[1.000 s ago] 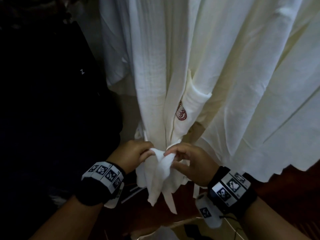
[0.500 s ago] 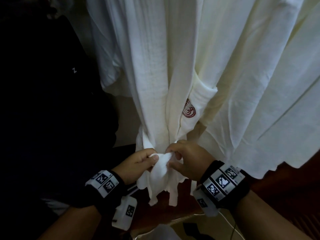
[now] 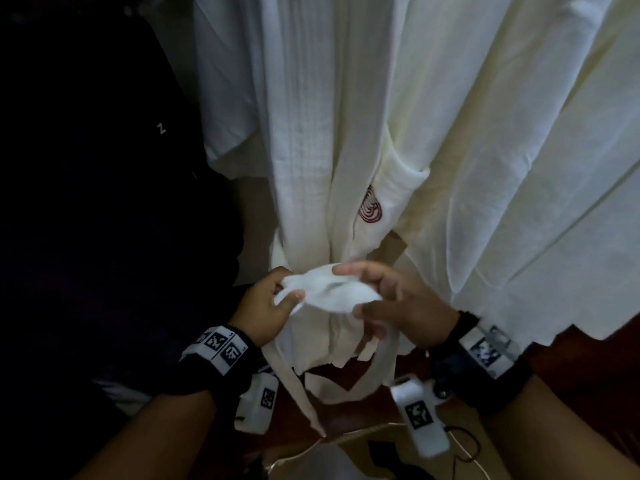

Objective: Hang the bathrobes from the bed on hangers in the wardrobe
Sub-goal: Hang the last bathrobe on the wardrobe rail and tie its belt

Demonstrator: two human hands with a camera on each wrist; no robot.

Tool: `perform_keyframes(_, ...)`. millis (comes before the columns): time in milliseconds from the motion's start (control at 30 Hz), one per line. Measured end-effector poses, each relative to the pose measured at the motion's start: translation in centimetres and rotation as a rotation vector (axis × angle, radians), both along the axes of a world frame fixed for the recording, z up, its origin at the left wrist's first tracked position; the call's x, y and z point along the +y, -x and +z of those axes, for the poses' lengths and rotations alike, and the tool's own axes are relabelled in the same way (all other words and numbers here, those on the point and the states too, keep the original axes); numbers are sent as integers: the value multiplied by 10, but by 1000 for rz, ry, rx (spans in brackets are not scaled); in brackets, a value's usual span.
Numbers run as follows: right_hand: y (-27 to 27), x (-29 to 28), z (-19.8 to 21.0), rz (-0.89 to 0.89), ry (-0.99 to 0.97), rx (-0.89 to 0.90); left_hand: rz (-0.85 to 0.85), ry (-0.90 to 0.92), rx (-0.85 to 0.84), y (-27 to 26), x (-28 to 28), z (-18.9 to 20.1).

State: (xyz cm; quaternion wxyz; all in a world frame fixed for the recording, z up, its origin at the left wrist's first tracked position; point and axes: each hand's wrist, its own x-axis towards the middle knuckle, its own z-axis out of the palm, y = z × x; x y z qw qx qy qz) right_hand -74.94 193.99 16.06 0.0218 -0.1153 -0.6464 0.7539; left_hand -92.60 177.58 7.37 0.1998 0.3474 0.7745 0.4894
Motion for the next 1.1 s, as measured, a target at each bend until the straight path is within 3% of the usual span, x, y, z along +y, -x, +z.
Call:
perform_keyframes(167, 11, 10, 80, 13, 153, 296, 53, 252, 215, 9, -7, -17)
perform_keyframes(267, 26, 5, 125, 9, 41, 463, 45, 283, 241, 5, -9, -17)
perform_keyframes(333, 46, 2, 136, -70, -235, 567, 14, 245, 275, 3, -12, -14)
perform_keyframes(400, 72, -2, 122, -178, -709, 589, -52, 164, 293, -2, -18, -8)
perform_keyframes(467, 95, -2, 79, -120, -1086, 407, -110, 86, 316, -6, -25, -1)
perform_keyframes(567, 110, -7, -4, 359, -1396, -269, -149, 8, 364, -9, -35, 6)
perform_keyframes(600, 108, -12, -22, 507, -1423, -417, -173, 6, 375, -9, -38, 6)
perform_keyframes(667, 103, -18, -38, 644, -1423, -471, -223, 37, 386, -11, -42, 3)
perform_keyframes(833, 97, -13, -29, 557, -1377, -390, -198, 19, 378, -19, -36, -4)
perform_keyframes(1000, 80, -4, -22, 422, -1223, -269, -249, -7, -42, -16, -22, 6)
perform_keyframes(1100, 65, 0, -22, 404, -1001, -264, -268, -11, -187, -17, -16, 5)
